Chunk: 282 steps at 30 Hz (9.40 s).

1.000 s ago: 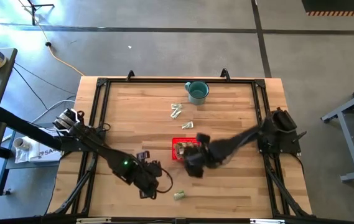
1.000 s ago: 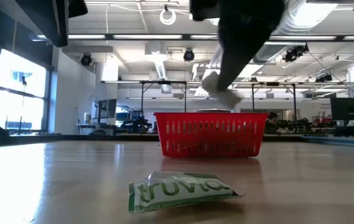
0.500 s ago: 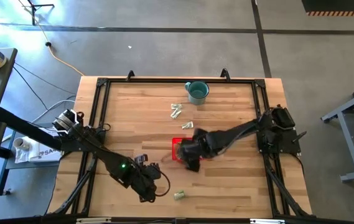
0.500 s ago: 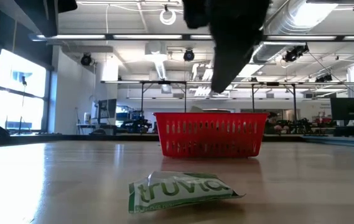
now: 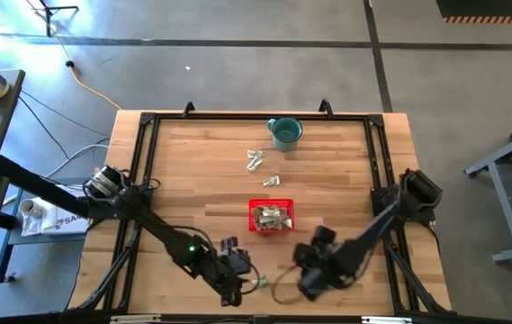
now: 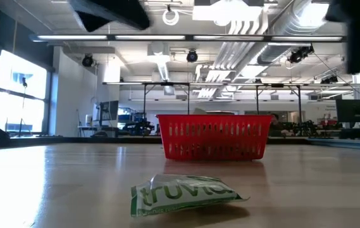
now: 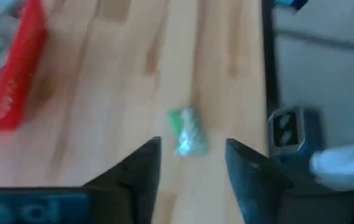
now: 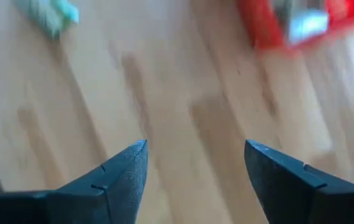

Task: Pick and place Stevia / Truvia into bins
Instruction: Put the green truvia packet into the red bin, then put the green stevia packet into the red bin

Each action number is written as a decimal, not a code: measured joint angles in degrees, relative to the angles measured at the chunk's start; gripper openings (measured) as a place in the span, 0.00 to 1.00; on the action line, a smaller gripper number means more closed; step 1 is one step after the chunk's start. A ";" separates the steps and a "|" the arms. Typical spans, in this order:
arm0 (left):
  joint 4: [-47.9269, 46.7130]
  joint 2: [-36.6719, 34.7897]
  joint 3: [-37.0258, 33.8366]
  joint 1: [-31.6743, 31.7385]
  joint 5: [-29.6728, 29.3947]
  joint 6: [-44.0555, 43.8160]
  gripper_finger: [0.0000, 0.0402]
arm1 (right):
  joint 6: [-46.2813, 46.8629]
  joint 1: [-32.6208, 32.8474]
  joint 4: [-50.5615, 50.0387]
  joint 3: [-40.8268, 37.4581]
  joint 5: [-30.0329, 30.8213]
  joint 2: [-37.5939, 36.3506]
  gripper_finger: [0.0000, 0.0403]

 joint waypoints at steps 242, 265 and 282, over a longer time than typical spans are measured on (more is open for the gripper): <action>10.28 -10.35 -23.34 62.14 22.96 33.34 0.38 | -59.93 -40.30 27.21 -15.70 -28.55 -2.04 0.45; 9.94 -10.35 -23.37 62.16 22.24 34.68 0.38 | -56.94 -40.82 37.81 -25.81 -20.97 -2.19 0.31; 10.49 -10.35 -23.37 62.16 22.20 34.68 0.38 | -55.82 -40.97 25.02 -12.56 -27.12 -8.79 0.02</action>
